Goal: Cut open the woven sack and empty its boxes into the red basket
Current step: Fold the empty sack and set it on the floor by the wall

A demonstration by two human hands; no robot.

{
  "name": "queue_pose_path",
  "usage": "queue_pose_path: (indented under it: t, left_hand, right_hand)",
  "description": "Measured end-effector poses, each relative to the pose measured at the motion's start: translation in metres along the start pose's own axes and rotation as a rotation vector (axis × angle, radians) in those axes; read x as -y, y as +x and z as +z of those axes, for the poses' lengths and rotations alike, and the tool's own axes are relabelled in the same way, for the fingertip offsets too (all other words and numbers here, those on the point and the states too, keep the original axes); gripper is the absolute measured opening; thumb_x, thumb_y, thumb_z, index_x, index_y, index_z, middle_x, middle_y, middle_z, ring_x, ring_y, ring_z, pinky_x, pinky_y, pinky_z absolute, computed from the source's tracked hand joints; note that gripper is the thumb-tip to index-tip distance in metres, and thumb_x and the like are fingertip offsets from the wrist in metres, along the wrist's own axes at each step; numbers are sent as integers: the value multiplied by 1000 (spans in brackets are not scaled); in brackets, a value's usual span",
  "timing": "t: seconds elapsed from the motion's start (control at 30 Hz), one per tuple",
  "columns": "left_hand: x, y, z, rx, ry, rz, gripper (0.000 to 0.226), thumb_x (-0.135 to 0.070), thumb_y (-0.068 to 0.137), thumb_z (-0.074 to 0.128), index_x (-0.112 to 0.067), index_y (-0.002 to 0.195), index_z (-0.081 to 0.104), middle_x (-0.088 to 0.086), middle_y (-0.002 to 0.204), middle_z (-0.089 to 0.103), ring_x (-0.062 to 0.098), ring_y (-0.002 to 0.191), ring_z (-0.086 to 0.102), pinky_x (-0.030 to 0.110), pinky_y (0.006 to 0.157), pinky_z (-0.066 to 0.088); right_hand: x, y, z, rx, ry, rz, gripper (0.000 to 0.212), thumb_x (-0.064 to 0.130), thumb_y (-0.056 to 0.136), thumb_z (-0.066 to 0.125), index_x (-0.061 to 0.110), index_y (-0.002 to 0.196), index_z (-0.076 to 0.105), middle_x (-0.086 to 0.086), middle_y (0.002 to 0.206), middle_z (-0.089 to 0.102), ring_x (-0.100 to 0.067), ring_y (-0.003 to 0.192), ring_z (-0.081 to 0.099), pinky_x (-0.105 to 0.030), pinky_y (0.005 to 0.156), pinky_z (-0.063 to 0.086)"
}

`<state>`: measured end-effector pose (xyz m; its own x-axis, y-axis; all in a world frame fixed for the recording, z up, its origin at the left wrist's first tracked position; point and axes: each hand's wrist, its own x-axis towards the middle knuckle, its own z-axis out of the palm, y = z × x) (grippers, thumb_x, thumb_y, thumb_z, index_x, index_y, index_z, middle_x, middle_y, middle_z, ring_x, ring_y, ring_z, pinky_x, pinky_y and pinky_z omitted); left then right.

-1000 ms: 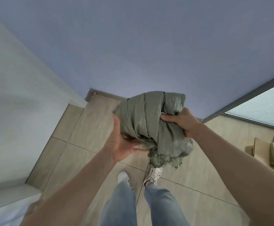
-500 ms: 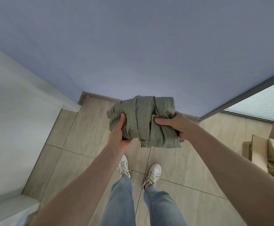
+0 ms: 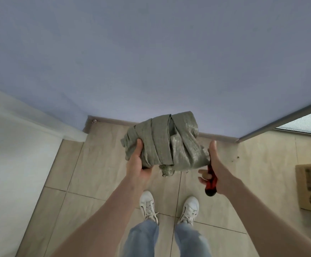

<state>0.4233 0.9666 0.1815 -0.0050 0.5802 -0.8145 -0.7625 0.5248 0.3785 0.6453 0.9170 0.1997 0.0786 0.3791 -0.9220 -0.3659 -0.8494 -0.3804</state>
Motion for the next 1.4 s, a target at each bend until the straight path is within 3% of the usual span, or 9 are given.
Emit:
queue_pose_path:
  t: [0.1,0.23,0.4,0.6,0.83,1.07,1.2,1.3,1.4]
  left_hand:
    - [18,41,-16,23,34,15,78,-35,69,85,-9,137,57,14,132,66,29,123,63,46,93,56]
    - [51,105,-42,7,117,38,72,-25,72,82,-8,137,57,17,134,64,33,123,62,52,92,57]
    - [97,191,-64,-56,204,55,60,-16,66,82,-5,123,66,18,122,70,35,115,66,56,100,51]
    - [148,312,-101,-79,338,70,49,-17,63,83,-6,110,71,12,109,76,27,97,75,37,74,61]
    - [192,438,-134,-80,367,67,23,-8,80,79,-5,101,72,14,110,74,26,97,72,36,77,57]
    - [218,519,-129,-177,802,137,114,-72,39,86,-19,137,57,8,136,60,29,121,58,40,107,46]
    - [215,526,-120,-276,1182,717,89,-63,69,78,-33,142,39,7,148,31,29,136,34,47,113,34]
    - [211,526,-130,243,1569,1450,71,-63,93,49,-25,152,34,6,162,28,27,152,19,51,123,14]
    - [220,537,-145,591,2073,1586,66,-65,101,19,-30,156,23,0,166,18,27,155,7,61,120,8]
  right_hand:
    - [-6,43,5,157,89,-72,82,88,59,53,10,85,62,-3,50,49,-11,36,42,-27,45,50]
    - [-8,106,3,94,164,-275,70,65,61,72,18,113,64,-8,98,76,-25,92,72,-41,83,58]
    - [-32,203,-15,54,71,-435,71,30,58,93,15,120,62,-13,108,74,-26,94,73,-37,78,59]
    - [-81,351,-34,-8,67,-393,85,32,49,95,15,124,61,-10,106,75,-29,96,73,-48,88,58]
    - [-114,493,-45,-107,54,-389,97,40,39,95,14,124,56,-11,110,73,-26,94,74,-47,86,59]
    - [-102,585,-49,-316,-16,-536,99,39,54,94,13,136,45,-3,120,63,-22,105,64,-41,95,54]
    - [-91,608,-48,-448,-12,-578,81,34,69,89,5,132,47,-5,113,59,-21,100,58,-33,83,48]
    - [-89,609,-45,-475,-20,-577,74,38,71,88,4,125,50,-2,103,59,-21,96,59,-32,77,46]
    - [-94,601,-52,-478,-93,-595,81,58,69,81,8,126,51,-5,113,63,-23,101,63,-37,87,53]
